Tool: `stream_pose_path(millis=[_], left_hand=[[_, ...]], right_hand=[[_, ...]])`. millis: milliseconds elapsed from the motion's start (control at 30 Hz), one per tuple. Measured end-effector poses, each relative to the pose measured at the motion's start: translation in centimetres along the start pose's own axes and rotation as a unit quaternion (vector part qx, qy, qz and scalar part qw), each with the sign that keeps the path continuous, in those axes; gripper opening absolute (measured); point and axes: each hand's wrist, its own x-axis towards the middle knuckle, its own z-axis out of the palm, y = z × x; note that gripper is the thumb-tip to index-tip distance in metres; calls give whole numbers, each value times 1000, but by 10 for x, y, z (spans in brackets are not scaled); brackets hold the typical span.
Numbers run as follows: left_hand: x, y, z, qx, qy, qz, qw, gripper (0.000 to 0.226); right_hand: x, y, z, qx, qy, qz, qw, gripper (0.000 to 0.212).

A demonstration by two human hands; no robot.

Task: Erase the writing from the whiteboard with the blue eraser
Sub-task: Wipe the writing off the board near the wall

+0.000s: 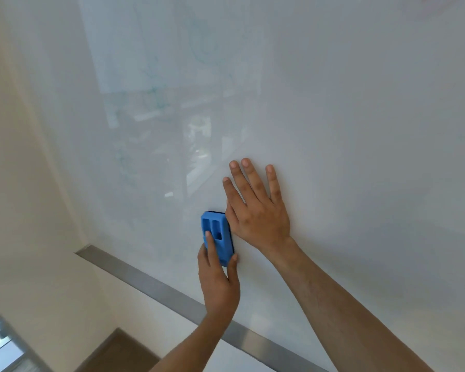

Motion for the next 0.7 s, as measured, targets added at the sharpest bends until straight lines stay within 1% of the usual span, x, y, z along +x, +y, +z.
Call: stream_pose_path(millis=[67,200,233,333,367,433,500,567,700], left_hand=[[-15,8,8,33,-18,43,998,72],[-2,1,2,57,-11,57,997,71],[7,-2,-1,59,-2,57,997,72],[48,-10,-18,40,56,7,998,76],[65,-14,-25,35,74,1,997,79],[97,-22,-43,38,92,14,995,82],[123,-29,-58,32,94,15,995,81],[137,-27,-64,33,103,18,994,81],[137,-16,-66,49,79,82,992,81]], right_hand=[[0,2,-1,-2,-4,-5,1000,36],[0,2,-4,8,-7,-3,1000,35],[0,3,-5,13,-7,-1,1000,34],[0,3,-5,26,-7,11,1000,38],[0,2,-5,27,-6,15,1000,38],[-1,0,-3,26,-3,17,1000,39],[0,-2,-1,17,2,17,1000,39],[0,-2,1,10,7,23,1000,38],[6,-7,0,8,21,56,998,34]])
